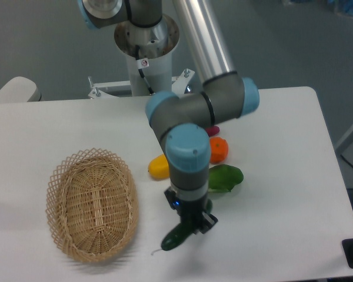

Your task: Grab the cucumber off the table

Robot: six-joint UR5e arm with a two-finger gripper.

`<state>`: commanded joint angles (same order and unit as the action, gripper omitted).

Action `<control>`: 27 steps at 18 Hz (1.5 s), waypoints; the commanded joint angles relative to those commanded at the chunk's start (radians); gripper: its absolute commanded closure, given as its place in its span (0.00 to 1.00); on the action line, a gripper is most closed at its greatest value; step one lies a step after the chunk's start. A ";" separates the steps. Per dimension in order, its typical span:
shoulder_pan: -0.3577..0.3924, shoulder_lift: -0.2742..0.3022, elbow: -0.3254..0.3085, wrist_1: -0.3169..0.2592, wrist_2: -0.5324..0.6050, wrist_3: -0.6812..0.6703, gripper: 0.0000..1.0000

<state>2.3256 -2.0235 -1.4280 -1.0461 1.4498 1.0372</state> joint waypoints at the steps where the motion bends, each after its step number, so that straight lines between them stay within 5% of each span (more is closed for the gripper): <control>1: -0.017 0.014 -0.008 -0.002 -0.011 -0.029 0.77; 10: -0.100 0.129 -0.126 -0.003 -0.023 -0.148 0.77; 27: -0.100 0.135 -0.129 -0.003 -0.019 -0.157 0.77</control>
<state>2.2258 -1.8883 -1.5570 -1.0492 1.4312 0.8805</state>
